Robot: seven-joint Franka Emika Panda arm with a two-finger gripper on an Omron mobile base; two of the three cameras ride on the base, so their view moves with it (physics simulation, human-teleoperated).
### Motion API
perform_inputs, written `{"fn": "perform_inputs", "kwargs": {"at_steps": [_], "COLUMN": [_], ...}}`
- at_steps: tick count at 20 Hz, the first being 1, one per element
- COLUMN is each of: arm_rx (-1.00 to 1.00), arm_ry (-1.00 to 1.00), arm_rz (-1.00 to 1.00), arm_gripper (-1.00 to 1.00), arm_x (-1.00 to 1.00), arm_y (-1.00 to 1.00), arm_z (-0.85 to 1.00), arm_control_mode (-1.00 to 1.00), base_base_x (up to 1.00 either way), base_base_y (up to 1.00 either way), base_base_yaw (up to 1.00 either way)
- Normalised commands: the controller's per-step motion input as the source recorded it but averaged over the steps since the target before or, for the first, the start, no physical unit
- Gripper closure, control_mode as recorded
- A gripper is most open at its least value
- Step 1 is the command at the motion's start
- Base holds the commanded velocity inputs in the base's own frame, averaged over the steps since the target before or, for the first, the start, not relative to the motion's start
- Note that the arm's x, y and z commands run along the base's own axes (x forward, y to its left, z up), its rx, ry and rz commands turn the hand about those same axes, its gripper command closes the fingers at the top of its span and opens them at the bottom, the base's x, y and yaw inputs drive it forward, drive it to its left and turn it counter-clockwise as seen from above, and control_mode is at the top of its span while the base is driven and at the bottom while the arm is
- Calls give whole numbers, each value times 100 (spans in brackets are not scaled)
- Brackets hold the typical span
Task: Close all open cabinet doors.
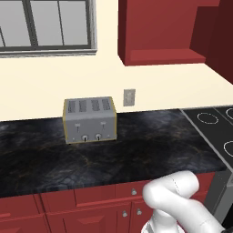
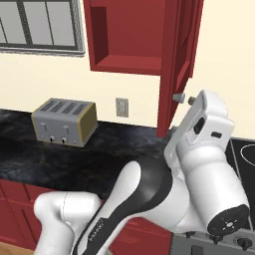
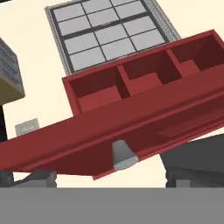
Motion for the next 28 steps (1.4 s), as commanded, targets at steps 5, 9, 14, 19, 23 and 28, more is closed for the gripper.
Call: {"fn": "perform_inputs", "kwargs": {"at_steps": [5, 9, 14, 19, 23, 28], "arm_rx": [1, 1, 1, 1, 0, 0], "arm_ry": [0, 0, 0, 0, 0, 0], "arm_rz": [15, 12, 9, 7, 5, 2], "arm_gripper": [-100, -100, -100, -100, -100, -100], "arm_x": [56, 56, 54, 50, 26, 6], "arm_y": [0, -14, -18, -1, 0, 20], "arm_z": [-14, -16, -7, 0, 0, 0], "arm_control_mode": [-100, -100, -100, -100, -100, -100], "base_base_x": [0, 0, 0, 0, 0, 0], "base_base_y": [0, 0, 0, 0, 0, 0], "base_base_yaw": [0, 0, 0, 0, 0, 0]}}
